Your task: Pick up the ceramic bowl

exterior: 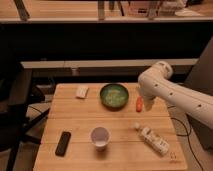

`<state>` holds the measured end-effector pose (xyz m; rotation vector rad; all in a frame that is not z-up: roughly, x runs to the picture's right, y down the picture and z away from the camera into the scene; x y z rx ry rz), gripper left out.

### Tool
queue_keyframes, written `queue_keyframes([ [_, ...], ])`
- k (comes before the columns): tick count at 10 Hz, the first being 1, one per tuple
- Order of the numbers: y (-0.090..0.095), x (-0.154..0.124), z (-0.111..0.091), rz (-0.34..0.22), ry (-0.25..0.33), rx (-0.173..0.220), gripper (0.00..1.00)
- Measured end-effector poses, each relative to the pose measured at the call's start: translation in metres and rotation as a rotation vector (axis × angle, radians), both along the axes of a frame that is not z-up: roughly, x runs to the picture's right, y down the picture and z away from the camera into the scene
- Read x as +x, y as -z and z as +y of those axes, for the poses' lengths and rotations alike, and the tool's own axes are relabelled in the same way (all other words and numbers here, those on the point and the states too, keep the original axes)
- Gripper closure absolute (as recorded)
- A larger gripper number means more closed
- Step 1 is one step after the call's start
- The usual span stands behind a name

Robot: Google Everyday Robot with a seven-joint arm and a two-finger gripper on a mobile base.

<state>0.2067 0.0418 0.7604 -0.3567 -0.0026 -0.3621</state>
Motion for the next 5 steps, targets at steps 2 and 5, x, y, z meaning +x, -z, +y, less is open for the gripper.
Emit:
queue_keyframes([
  [2, -0.006, -0.001, 0.001, -0.011, 0.013, 0.001, 0.2],
  [5, -0.028, -0.01, -0.004, -0.05, 0.063, 0.001, 0.2],
])
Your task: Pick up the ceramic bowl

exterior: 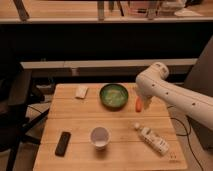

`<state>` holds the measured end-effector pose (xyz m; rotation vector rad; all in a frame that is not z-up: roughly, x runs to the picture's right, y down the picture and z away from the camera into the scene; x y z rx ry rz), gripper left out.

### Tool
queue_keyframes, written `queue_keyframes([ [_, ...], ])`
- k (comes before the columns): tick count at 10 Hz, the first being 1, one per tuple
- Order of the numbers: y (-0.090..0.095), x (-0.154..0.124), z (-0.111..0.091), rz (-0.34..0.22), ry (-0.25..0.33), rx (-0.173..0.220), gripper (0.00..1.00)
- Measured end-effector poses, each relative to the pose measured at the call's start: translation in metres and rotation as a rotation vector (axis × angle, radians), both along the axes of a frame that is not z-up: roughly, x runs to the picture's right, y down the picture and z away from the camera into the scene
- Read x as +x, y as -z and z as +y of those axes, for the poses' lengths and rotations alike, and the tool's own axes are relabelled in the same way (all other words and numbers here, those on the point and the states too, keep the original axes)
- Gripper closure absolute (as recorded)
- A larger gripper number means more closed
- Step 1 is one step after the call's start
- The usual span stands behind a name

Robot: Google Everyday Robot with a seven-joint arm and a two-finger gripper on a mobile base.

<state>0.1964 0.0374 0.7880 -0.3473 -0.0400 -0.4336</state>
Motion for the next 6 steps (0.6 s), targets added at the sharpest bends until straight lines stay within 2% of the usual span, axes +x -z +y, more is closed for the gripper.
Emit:
queue_keyframes([
  [3, -0.009, -0.002, -0.001, -0.024, 0.025, 0.001, 0.2],
  [6, -0.031, -0.012, -0.004, -0.057, 0.059, -0.007, 0.2],
])
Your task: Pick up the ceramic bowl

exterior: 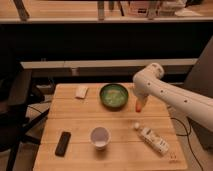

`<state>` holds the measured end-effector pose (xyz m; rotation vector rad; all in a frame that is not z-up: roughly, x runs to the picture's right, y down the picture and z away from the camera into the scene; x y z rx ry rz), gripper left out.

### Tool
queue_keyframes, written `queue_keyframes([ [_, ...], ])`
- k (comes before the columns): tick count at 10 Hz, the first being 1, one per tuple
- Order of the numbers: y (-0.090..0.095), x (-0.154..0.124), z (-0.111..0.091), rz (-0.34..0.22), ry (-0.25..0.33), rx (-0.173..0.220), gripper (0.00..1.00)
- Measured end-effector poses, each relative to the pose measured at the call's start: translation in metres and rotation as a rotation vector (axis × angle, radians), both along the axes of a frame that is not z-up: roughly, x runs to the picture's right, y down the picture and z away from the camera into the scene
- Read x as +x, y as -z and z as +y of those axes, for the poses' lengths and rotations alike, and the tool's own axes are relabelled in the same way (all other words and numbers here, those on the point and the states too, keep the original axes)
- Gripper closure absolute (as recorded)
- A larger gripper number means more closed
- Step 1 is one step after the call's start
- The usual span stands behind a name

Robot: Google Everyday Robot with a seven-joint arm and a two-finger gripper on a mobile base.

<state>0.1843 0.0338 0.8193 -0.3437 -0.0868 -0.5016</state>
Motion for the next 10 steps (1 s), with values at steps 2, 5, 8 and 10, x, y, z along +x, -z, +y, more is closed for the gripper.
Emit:
queue_keyframes([
  [2, -0.005, 0.0, 0.0, -0.009, 0.009, -0.004, 0.2],
  [5, -0.026, -0.007, 0.007, -0.036, 0.031, -0.027, 0.2],
  [8, -0.038, -0.008, 0.008, -0.051, 0.049, -0.044, 0.2],
  [10, -0.047, -0.008, 0.012, -0.06, 0.057, -0.062, 0.2],
])
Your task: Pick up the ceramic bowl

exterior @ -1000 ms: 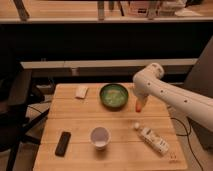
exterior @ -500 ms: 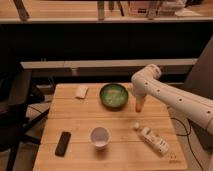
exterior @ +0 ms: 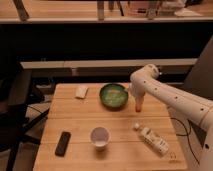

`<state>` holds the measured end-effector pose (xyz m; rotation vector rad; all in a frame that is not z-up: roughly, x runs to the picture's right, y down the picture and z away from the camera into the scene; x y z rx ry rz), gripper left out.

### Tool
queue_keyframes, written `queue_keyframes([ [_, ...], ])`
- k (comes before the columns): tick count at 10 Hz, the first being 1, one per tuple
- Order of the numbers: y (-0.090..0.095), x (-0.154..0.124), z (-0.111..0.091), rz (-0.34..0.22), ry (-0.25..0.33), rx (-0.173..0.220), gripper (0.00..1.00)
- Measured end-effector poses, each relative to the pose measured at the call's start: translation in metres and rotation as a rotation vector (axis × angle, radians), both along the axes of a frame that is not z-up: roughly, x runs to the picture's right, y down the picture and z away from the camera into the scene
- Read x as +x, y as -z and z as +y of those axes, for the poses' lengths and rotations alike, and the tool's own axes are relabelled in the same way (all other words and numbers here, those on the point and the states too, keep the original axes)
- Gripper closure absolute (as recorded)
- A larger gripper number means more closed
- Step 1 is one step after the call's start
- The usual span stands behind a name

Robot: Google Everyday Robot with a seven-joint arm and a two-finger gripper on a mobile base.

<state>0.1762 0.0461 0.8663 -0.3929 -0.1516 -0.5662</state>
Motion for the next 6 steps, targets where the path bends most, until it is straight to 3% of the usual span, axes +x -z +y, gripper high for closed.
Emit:
queue_keyframes([
  [6, -0.024, -0.008, 0.011, -0.027, 0.032, -0.044, 0.2],
])
